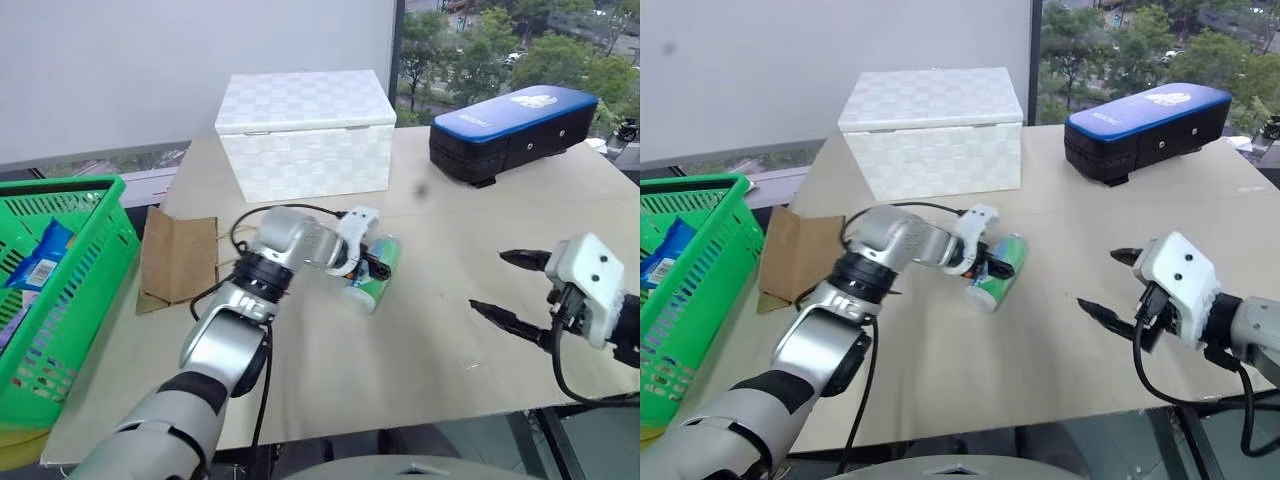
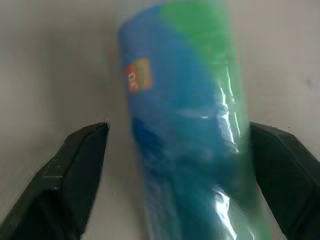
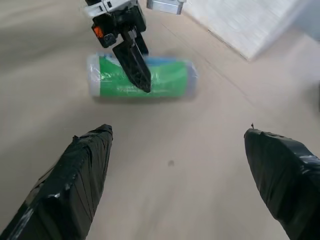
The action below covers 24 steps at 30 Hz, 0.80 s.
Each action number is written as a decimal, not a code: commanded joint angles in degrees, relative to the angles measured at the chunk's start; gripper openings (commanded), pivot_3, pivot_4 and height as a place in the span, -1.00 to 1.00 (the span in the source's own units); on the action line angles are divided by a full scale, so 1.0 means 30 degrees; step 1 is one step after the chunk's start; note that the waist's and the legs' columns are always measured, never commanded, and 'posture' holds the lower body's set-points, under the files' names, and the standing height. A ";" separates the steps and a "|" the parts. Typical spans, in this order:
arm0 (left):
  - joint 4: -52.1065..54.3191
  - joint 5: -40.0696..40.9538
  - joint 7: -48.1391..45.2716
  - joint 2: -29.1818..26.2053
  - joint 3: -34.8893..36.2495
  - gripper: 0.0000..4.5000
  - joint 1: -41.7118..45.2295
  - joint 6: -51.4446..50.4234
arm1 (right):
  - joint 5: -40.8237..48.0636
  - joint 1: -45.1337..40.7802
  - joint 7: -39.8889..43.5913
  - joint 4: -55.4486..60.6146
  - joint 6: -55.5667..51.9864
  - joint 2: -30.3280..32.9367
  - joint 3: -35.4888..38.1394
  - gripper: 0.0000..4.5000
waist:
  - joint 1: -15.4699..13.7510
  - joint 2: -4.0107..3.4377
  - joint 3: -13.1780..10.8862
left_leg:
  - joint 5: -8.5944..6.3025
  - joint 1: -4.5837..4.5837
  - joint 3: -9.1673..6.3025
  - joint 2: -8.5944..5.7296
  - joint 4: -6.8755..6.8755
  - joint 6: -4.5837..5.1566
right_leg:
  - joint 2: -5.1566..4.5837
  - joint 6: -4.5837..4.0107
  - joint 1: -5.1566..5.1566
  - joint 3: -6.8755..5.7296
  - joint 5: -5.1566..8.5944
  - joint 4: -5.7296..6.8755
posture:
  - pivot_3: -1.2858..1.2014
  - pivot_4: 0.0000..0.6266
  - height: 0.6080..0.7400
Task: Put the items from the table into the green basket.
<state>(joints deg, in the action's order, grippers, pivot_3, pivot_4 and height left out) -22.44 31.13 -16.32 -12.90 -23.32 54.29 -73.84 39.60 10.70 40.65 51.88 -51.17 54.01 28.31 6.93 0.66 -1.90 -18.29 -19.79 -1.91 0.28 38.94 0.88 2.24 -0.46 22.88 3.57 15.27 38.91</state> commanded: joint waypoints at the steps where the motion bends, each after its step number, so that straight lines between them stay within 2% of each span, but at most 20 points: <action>1: -0.1160 -0.2141 -0.0841 -0.0025 -0.0829 0.06 -0.0085 0.1838 | 0.0365 0.0423 -0.0223 0.0810 -0.0131 -0.0056 0.1427 1.00 | 0.0201 -0.0011 -0.0003 | -0.0002 0.0039 0.0012 -0.0002 0.0000 0.0002 | -0.0004 0.0036 -0.0051 0.0021 0.0019 -0.0019 | -0.21 -0.90 1.00; 3: -0.0490 -0.2000 -0.1434 0.0053 -0.0039 -0.10 -0.0370 0.2172 | 0.0376 0.0548 -0.0264 0.0778 -0.0029 -0.0072 0.1402 1.00 | 0.0497 -0.0035 -0.0008 | -0.0002 0.0102 0.0043 -0.0009 -0.0001 0.0002 | -0.0004 0.0064 -0.0104 0.0058 0.0022 -0.0017 | -0.20 -0.90 1.00; 6: 0.2011 -0.1319 -0.1991 -0.0680 0.2317 -0.12 -0.1155 0.2241 | 0.0817 -0.0004 -0.0424 0.0619 0.0041 -0.0076 0.0675 1.00 | 0.0763 -0.0046 -0.0025 | 0.0018 0.0130 0.0069 -0.0035 -0.0002 -0.0030 | 0.0032 0.0142 -0.0132 0.0150 -0.0021 -0.0023 | -0.18 -0.92 1.00; 8: 0.5374 -0.0160 -0.2357 -0.1991 0.4924 -0.12 -0.2210 0.1527 | 0.0921 -0.1119 -0.0493 0.0337 0.0539 -0.0088 -0.0360 1.00 | 0.1168 -0.0091 -0.0100 | 0.0019 0.0126 0.0093 -0.0023 -0.0002 -0.0032 | 0.0027 0.0152 -0.0116 0.0185 -0.0027 -0.0019 | -0.15 -0.93 1.00; 11: 0.9769 0.1110 -0.1837 -0.3464 0.9675 -0.12 -0.4028 0.2094 | 0.1433 -0.3915 -0.0671 -0.0342 0.1440 -0.0817 -0.2154 1.00 | 0.1404 -0.0004 -0.0173 | 0.0024 0.0020 0.0068 0.0057 -0.0006 -0.0041 | 0.0104 0.0147 0.0040 0.0267 -0.0033 -0.0003 | -0.07 -0.97 1.00; 12: 1.0994 0.0980 -0.1563 -0.4028 1.1212 -0.12 -0.4636 0.3233 | 0.1528 -0.5167 -0.0688 -0.0650 0.1858 -0.1252 -0.2919 1.00 | 0.1422 0.0003 -0.0177 | 0.0051 -0.0006 -0.0007 0.0064 0.0011 -0.0093 | 0.0151 0.0142 0.0062 0.0301 -0.0035 0.0001 | -0.04 -0.98 1.00; 14: 1.2821 0.0000 -0.0815 -0.5554 1.2841 -0.12 -0.5507 0.4099 | 0.1540 -0.7290 -0.0570 -0.1286 0.2607 -0.2077 -0.4219 1.00 | 0.1229 0.0002 -0.0176 | 0.0064 -0.0004 -0.0072 0.0071 -0.0012 -0.0123 | 0.0205 0.0128 0.0094 0.0352 -0.0040 0.0007 | 0.02 -1.00 1.00; 16: 1.3728 -0.1366 0.0048 -0.6913 1.4506 -0.12 -0.6184 0.6033 | 0.1580 -0.9435 -0.0290 -0.2271 0.3441 -0.3224 -0.5439 1.00 | 0.0606 0.0008 -0.0177 | 0.0064 0.0029 -0.0110 0.0070 -0.0127 -0.0124 | 0.0220 0.0057 0.0115 0.0360 -0.0077 -0.0002 | 0.10 -1.00 1.00; 19: 1.4274 -0.2801 0.1608 -0.8391 1.6726 -0.12 -0.6933 0.6871 | 0.1827 -1.1647 0.0461 -0.3868 0.4087 -0.4510 -0.6675 1.00 | -0.0715 0.0020 -0.0178 | 0.0065 0.0027 -0.0114 0.0060 -0.0172 -0.0126 | 0.0215 0.0049 0.0168 0.0362 -0.0080 -0.0003 | 0.17 -1.00 1.00; 24: 1.4694 -0.4563 0.2816 -1.0032 1.8771 -0.12 -0.8593 0.7341 | 0.1039 -1.3219 0.2273 -0.6066 0.5327 -0.4919 -0.8024 1.00 | -0.3406 0.0136 -0.0123 | 0.0074 -0.0032 -0.0172 -0.0013 -0.0168 -0.0147 | 0.0065 0.0010 0.0297 0.0251 -0.0103 -0.0019 | 0.25 -1.00 1.00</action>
<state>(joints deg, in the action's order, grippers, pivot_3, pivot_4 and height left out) 18.65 19.64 -9.18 -40.97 30.95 28.37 -54.45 43.02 -27.58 45.60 34.06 -37.47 39.35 4.23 -3.29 1.07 -2.27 -18.07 -19.96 -2.48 0.12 38.42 0.44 2.21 -0.43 23.81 4.15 14.96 38.85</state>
